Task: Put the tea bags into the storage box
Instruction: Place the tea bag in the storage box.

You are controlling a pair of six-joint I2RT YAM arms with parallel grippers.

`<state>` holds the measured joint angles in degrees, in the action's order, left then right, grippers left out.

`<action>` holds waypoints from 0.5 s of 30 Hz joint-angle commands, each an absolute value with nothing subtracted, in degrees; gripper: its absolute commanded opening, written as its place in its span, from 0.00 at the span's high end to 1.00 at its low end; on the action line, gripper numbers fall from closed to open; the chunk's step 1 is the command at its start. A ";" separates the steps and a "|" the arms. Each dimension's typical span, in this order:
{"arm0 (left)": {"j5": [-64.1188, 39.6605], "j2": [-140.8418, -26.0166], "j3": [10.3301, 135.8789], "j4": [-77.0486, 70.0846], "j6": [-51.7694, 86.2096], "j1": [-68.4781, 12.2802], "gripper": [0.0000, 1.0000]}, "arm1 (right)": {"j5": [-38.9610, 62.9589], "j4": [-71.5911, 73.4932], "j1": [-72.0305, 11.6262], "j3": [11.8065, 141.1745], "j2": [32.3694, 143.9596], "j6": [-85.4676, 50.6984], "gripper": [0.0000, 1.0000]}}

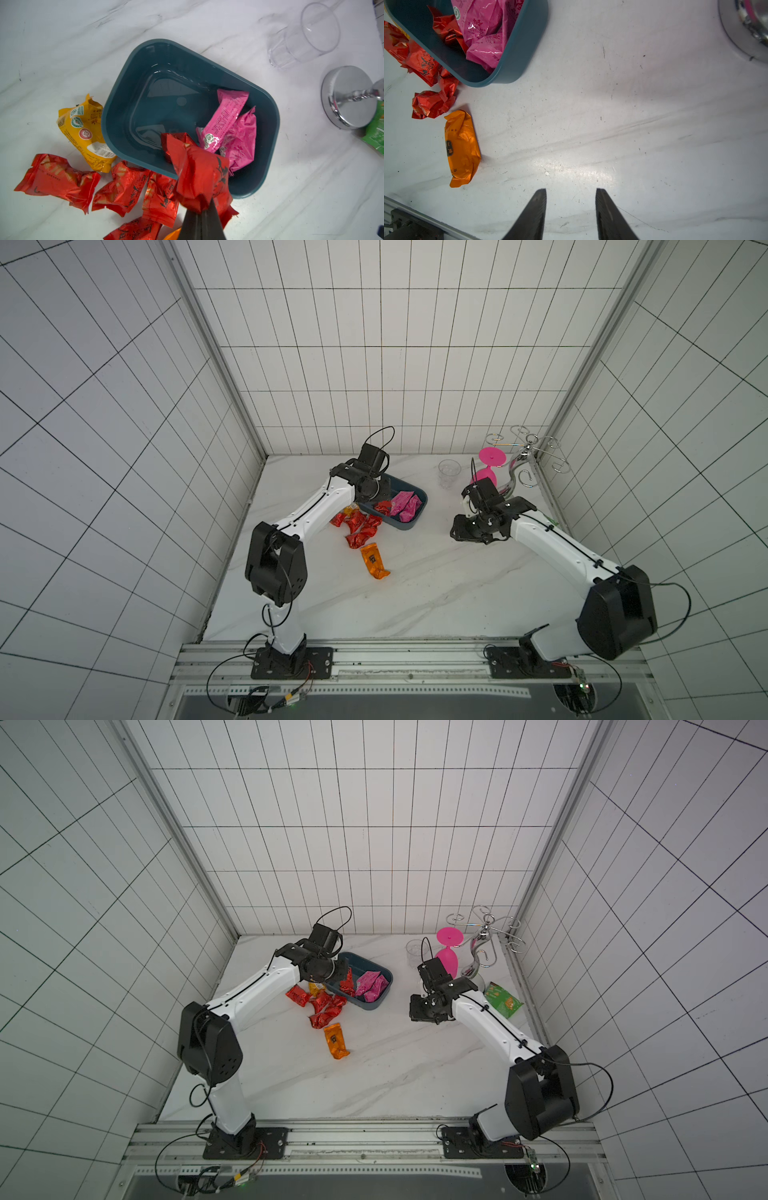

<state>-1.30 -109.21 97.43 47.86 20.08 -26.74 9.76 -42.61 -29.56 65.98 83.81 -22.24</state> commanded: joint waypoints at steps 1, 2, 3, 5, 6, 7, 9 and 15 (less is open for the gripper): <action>-1.32 -113.77 101.09 50.01 17.49 -26.22 1.00 | 8.00 -42.30 -28.49 69.23 84.84 -22.34 0.57; -1.17 -115.15 102.08 50.00 17.52 -26.06 1.00 | 7.95 -42.28 -28.34 69.65 85.13 -22.19 0.57; -0.78 -116.22 102.89 49.92 17.59 -26.02 1.00 | 7.91 -42.31 -28.28 70.00 85.29 -22.06 0.57; -0.35 -118.57 104.41 49.77 17.66 -25.75 1.00 | 7.65 -42.30 -28.03 70.78 85.51 -21.78 0.57; -0.30 -119.48 105.15 49.68 17.65 -25.62 1.00 | 7.51 -42.31 -28.03 71.02 85.52 -21.59 0.57; -0.35 -120.43 106.04 49.74 17.66 -25.49 1.00 | 7.38 -42.29 -27.95 71.23 85.52 -21.49 0.57; -0.98 -122.02 107.61 49.94 17.53 -25.25 1.00 | 7.31 -42.60 -27.86 71.45 85.53 -21.25 0.57; -2.77 -122.86 109.45 50.69 18.17 -24.96 0.73 | 8.11 -43.26 -27.77 70.94 85.80 -21.43 0.57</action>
<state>-1.67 -122.78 107.79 50.41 17.93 -25.36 8.49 -42.37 -28.34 68.79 85.30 -21.69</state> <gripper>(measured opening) 0.223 0.434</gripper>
